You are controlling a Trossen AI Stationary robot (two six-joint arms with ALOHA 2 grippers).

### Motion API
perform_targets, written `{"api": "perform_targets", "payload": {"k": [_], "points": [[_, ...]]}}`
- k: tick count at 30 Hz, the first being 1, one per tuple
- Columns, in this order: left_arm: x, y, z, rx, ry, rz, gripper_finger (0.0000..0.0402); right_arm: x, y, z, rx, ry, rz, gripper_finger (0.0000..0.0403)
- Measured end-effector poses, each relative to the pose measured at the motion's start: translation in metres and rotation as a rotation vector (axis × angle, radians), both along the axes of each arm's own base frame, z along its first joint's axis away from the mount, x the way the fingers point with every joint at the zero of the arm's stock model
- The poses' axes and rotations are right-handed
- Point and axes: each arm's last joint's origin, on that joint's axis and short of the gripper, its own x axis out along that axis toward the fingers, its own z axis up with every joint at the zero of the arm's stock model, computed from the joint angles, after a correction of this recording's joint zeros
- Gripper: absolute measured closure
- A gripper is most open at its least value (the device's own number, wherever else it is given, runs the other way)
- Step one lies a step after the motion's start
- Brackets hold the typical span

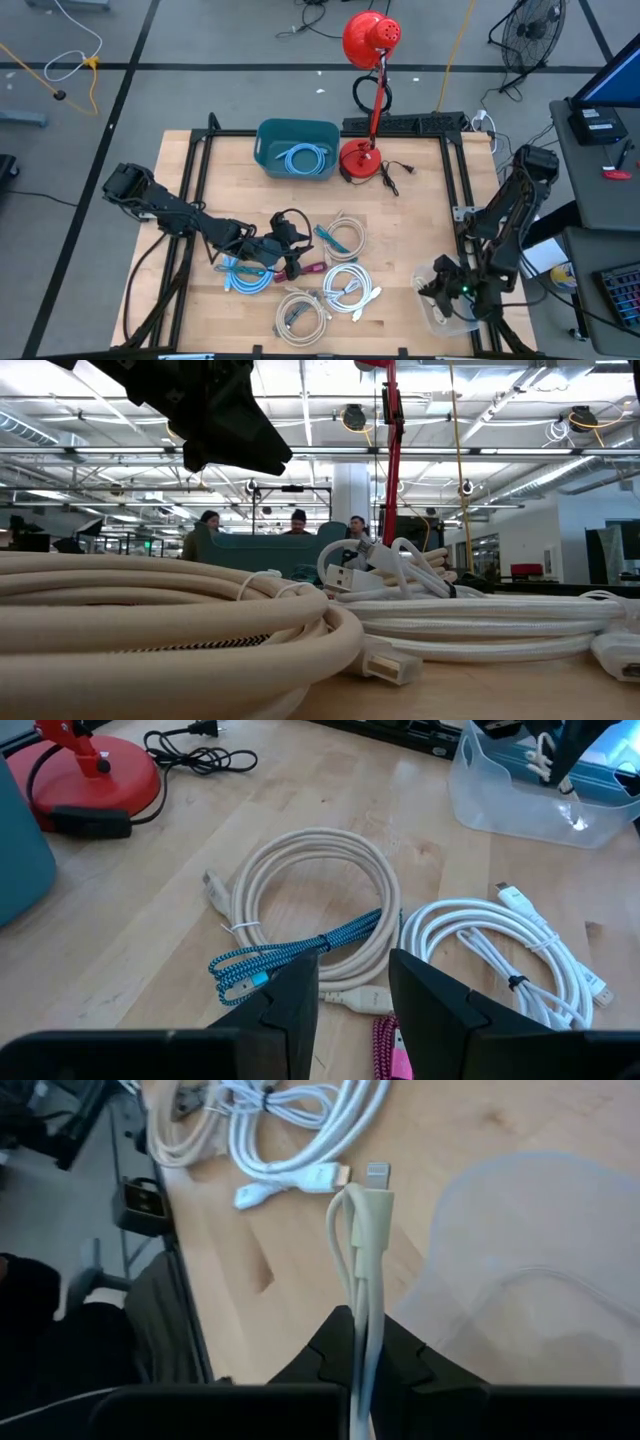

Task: Pick & Place USB Port
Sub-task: Put the light brown charger cable into the transparent bin

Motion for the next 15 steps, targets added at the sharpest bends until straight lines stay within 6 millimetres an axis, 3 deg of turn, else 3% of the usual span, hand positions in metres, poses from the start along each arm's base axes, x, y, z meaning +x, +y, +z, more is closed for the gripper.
{"api": "perform_targets", "payload": {"k": [7,15], "points": [[0.000,0.000,0.000,0.000,0.000,0.000,0.0275,0.001,-0.011,-0.003,-0.019,0.125,-0.030,0.0401],[0.000,0.000,0.000,0.001,0.002,0.000,0.0275,0.000,-0.015,0.004,0.005,0.115,-0.033,0.0400]]}}
